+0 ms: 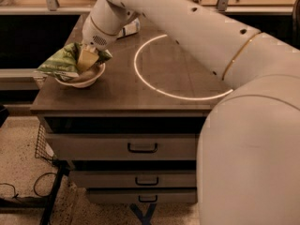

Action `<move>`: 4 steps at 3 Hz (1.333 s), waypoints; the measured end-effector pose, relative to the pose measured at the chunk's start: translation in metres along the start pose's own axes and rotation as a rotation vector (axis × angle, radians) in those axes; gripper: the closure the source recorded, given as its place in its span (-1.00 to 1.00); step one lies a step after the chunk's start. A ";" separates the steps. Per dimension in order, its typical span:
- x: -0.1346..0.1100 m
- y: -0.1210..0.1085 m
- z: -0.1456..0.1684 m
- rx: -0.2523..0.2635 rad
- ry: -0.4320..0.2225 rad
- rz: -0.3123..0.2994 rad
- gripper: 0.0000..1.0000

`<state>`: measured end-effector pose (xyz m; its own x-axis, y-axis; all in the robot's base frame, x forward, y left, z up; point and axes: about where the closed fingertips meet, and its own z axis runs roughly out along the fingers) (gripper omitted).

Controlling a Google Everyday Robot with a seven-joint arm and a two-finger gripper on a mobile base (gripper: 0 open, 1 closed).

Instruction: Place green jalapeno chip bag into paper bowl

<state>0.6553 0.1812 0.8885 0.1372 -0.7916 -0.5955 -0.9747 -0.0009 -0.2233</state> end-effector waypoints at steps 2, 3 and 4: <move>0.000 0.001 0.004 -0.004 0.000 0.000 0.04; 0.000 0.002 0.006 -0.008 0.000 -0.001 -0.40; -0.001 0.003 0.008 -0.012 0.001 -0.002 -0.88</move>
Offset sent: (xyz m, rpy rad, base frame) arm 0.0000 0.0004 -0.0012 0.0009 0.0002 -0.0006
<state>0.6534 0.1866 0.8817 0.1390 -0.7922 -0.5942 -0.9765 -0.0099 -0.2151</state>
